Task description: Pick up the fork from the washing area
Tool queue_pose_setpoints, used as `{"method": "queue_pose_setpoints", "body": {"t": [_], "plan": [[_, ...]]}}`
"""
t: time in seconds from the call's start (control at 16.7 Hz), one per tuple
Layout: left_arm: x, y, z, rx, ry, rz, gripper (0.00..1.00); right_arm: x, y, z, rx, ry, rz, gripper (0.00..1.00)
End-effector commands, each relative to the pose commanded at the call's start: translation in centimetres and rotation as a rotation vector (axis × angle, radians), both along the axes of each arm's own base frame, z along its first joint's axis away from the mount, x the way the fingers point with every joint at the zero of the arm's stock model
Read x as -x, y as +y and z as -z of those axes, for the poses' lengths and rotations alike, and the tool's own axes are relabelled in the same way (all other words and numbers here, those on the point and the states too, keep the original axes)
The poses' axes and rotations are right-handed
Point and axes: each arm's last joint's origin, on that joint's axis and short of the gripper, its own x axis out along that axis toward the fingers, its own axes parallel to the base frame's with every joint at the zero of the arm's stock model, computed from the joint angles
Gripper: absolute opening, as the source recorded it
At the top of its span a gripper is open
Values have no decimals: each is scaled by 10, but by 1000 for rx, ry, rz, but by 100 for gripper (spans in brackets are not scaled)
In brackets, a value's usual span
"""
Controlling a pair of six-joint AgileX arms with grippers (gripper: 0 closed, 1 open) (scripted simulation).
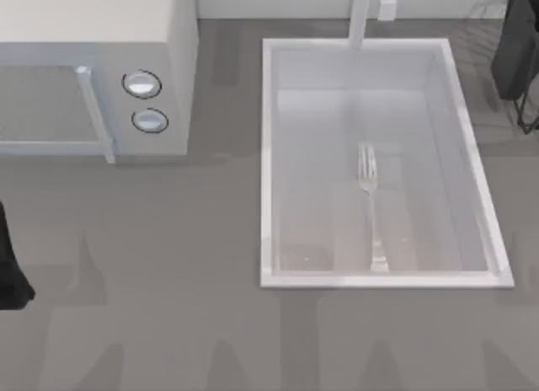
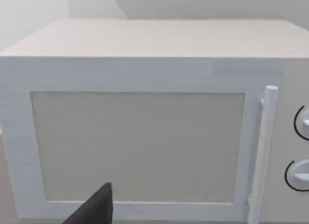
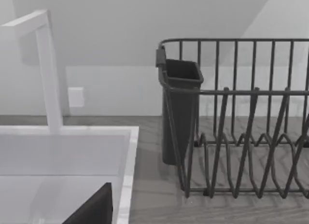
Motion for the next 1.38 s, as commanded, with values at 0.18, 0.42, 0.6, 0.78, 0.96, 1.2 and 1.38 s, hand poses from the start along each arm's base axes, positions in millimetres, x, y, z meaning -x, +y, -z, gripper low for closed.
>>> {"method": "queue_pose_setpoints", "body": {"t": [0.18,0.42,0.6,0.78,0.96,1.2,1.38], "plan": [[0,0,0,0,0,0,100,0,1,-4,-5,20,-5,100],[0,0,0,0,0,0,100,-5,4,-33,-35,133,-29,100],[0,0,0,0,0,0,100,-20,9,-67,-69,274,-54,100],[0,0,0,0,0,0,100,-52,18,-105,-104,451,-76,100],[0,0,0,0,0,0,100,-101,35,-134,-131,658,-90,100],[0,0,0,0,0,0,100,-184,71,-144,-137,948,-88,100],[0,0,0,0,0,0,100,-244,105,-124,-118,1152,-72,100]]}}
